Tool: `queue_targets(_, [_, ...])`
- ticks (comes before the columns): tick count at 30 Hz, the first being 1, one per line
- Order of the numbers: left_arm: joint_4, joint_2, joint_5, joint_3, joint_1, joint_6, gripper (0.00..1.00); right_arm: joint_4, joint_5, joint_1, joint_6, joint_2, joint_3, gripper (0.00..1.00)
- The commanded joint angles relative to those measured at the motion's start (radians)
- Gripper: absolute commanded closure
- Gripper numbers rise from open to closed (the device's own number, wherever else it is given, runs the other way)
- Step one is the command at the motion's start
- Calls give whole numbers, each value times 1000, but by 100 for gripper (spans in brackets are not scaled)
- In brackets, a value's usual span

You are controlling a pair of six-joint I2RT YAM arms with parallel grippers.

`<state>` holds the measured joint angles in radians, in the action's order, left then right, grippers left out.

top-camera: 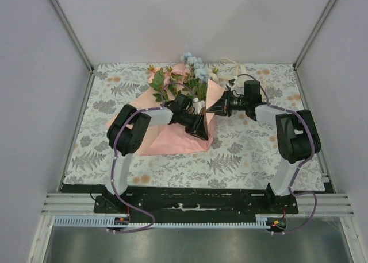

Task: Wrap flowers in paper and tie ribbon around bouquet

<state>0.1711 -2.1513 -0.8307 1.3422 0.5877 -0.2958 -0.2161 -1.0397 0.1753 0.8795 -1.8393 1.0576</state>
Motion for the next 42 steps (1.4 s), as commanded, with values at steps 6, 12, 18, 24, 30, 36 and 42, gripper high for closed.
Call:
queue_targets(6, [42,289,-116,-70,-86,27,46,-75,21,39,13,-67,31,100])
queue_targets(12, [151,413,-117,-146,-213,78,41,-60,35,65,-7,-71,61,100])
queue_targets(18, [342,404,-20,-94,-408,292,16,-57,46,95,-7,-86,87,100])
queue_targets(24, [504,354,53,-101,-445,511,11,-43,50,105,-22,-106,102,100])
queue_targets(30, [435,271,-28,-103,-437,474,30,-14,59,122,-56,-100,123,100])
queue_targets(36, [372,183,-42,-46,-425,419,88,6,67,162,-74,-120,168,100])
queue_targets(42, [312,131,-27,-32,-424,368,98,-22,86,220,-60,-190,226,100])
